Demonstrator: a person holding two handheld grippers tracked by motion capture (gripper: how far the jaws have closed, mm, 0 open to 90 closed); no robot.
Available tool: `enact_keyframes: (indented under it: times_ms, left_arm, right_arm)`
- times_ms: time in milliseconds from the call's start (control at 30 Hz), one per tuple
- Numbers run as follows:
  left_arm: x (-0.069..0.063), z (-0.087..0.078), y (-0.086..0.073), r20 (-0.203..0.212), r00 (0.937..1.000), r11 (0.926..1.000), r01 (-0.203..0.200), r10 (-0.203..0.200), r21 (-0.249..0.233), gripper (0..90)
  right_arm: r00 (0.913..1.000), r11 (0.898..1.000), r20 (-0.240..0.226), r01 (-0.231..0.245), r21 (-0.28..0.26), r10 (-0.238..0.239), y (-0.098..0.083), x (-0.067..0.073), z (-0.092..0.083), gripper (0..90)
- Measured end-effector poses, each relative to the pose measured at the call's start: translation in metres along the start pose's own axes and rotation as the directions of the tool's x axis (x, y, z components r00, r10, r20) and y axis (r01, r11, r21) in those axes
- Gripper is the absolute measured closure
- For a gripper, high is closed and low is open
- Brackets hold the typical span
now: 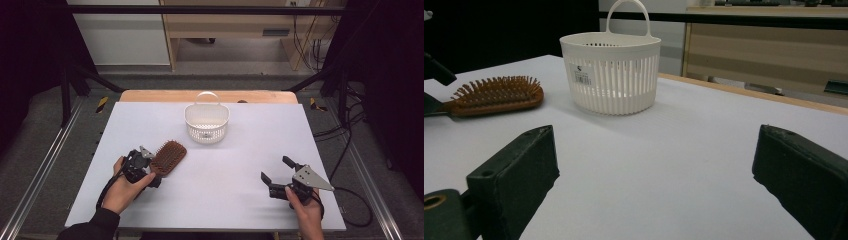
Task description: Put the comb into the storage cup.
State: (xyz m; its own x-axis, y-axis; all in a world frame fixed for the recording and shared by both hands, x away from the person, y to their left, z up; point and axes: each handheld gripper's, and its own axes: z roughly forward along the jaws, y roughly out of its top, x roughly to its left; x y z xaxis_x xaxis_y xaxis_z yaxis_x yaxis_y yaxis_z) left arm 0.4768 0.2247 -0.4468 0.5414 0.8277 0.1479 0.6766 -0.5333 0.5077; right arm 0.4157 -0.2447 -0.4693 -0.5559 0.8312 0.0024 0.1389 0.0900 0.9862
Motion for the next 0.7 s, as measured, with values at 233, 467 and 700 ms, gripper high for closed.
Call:
enact_keyframes:
  times_ms: [233,467,700]
  left_arm:
    - [0.005,0.006,-0.004,0.029,0.9988,0.9992,0.038,-0.039,0.014,6.9]
    - [0.006,0.011,-0.005,0.063,0.9968,0.9983,0.047,-0.049,0.036,7.0]
    - [0.003,0.014,-0.004,0.064,0.9970,0.9982,0.040,-0.043,0.044,7.0]
  right_arm:
    - [1.0000,1.000,-0.003,0.005,0.002,-0.005,0.000,0.001,0.000,4.6]
    - [1.0000,1.000,-0.005,0.008,0.005,-0.008,0.000,0.001,0.000,4.6]
    - [0.9999,1.000,-0.006,0.010,0.007,-0.010,0.000,0.002,0.001,4.6]
